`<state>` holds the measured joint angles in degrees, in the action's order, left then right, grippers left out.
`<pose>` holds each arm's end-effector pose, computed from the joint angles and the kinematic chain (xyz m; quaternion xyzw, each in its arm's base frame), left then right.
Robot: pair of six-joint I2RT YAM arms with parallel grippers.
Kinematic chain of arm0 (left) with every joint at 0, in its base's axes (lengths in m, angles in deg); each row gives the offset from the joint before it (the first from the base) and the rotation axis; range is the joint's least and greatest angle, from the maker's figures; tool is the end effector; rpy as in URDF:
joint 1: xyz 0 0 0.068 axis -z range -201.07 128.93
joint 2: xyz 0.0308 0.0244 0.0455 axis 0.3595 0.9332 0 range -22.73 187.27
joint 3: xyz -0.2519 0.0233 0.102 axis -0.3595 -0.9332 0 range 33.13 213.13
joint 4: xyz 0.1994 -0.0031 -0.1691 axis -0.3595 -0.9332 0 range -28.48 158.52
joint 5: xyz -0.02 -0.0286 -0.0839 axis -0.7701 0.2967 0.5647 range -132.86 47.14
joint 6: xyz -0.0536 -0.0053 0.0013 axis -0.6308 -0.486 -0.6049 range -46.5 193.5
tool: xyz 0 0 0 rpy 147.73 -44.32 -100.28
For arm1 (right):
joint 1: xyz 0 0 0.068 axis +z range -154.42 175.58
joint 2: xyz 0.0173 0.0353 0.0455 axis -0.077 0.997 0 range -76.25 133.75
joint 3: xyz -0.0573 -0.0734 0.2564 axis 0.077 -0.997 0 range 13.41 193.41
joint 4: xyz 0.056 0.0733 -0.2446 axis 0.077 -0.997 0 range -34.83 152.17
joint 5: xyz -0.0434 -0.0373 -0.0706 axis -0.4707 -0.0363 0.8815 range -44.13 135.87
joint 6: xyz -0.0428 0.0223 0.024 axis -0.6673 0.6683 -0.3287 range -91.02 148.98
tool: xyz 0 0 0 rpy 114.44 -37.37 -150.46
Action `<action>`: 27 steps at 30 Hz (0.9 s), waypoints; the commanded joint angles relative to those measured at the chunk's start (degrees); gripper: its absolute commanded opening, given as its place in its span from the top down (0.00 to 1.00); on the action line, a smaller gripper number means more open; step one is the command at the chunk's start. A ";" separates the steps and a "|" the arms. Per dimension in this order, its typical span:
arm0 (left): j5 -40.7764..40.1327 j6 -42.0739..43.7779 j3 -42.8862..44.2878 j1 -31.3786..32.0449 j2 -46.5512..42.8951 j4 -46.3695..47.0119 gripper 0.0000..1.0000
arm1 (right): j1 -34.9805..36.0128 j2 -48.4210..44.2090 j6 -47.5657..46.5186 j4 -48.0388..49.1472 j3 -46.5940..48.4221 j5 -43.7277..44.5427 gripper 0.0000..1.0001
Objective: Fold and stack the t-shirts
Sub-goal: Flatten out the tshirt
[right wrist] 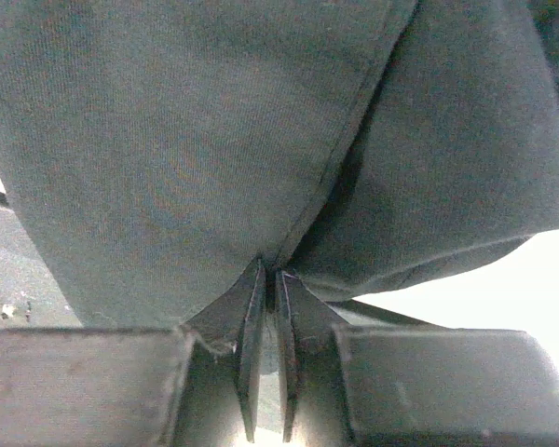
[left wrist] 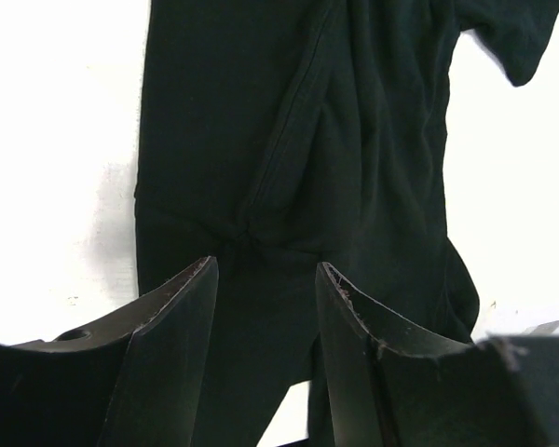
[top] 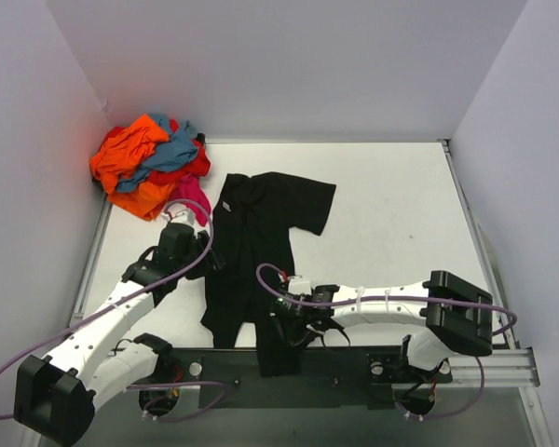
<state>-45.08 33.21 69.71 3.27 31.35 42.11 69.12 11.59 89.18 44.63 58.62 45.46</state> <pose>0.1789 -0.0795 0.2349 -0.1351 0.9101 -0.1942 0.3403 0.0806 0.2737 0.1605 -0.1131 0.9597 0.2379 0.0980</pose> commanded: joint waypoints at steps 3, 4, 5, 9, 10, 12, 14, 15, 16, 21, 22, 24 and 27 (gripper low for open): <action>2.22 -1.98 -2.21 0.18 1.28 4.88 0.45 | -5.84 -8.62 -1.83 -6.44 -0.56 3.48 1.00; 2.22 -1.98 -2.39 0.18 1.63 5.05 0.45 | -8.73 -9.86 -2.80 -7.24 -0.91 3.92 1.00; 2.22 -1.98 -2.65 0.27 1.81 5.23 0.45 | -10.59 -12.74 -4.55 -8.64 -1.09 4.01 1.00; 2.22 -2.07 -3.88 1.24 3.30 5.84 0.45 | -22.62 -20.23 -13.52 -13.04 0.14 3.84 1.00; 3.61 -2.42 -4.23 1.67 3.92 6.63 0.45 | -28.48 -21.72 -17.28 -13.31 1.01 3.31 1.00; 4.24 -3.12 -5.46 2.20 5.58 7.69 0.45 | -36.65 -22.53 -22.29 -14.19 3.37 2.43 1.00; 4.24 -3.82 -5.73 2.64 7.16 7.96 0.45 | -43.87 -21.05 -26.51 -14.63 6.97 1.99 1.00; 4.07 -4.26 -5.81 2.82 8.13 7.87 0.45 | -46.09 -20.17 -27.76 -14.63 8.21 1.64 1.00; 3.02 -4.53 -5.82 3.17 8.40 7.35 0.45 | -50.73 -17.63 -29.86 -14.63 11.36 1.20 1.00; 1.07 -7.77 -8.18 3.44 9.80 11.28 0.41 | -60.88 -6.72 -32.87 -14.63 23.42 -3.55 1.00; 2.12 -8.30 -8.62 3.52 10.68 14.34 0.39 | -60.79 -4.88 -32.96 -14.63 25.35 -3.81 1.00; 3.96 -10.15 -7.84 3.96 12.70 16.99 0.37 | -60.79 -3.29 -32.26 -13.76 26.16 -5.30 1.00; 3.89 -11.30 -6.44 7.02 14.55 20.43 0.26 | -60.79 -2.75 -31.90 -12.43 25.28 -5.49 1.00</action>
<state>-42.26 25.05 61.33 7.25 44.31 53.65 7.90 8.64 58.65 33.55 83.34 42.27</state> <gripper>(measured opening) 0.678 0.009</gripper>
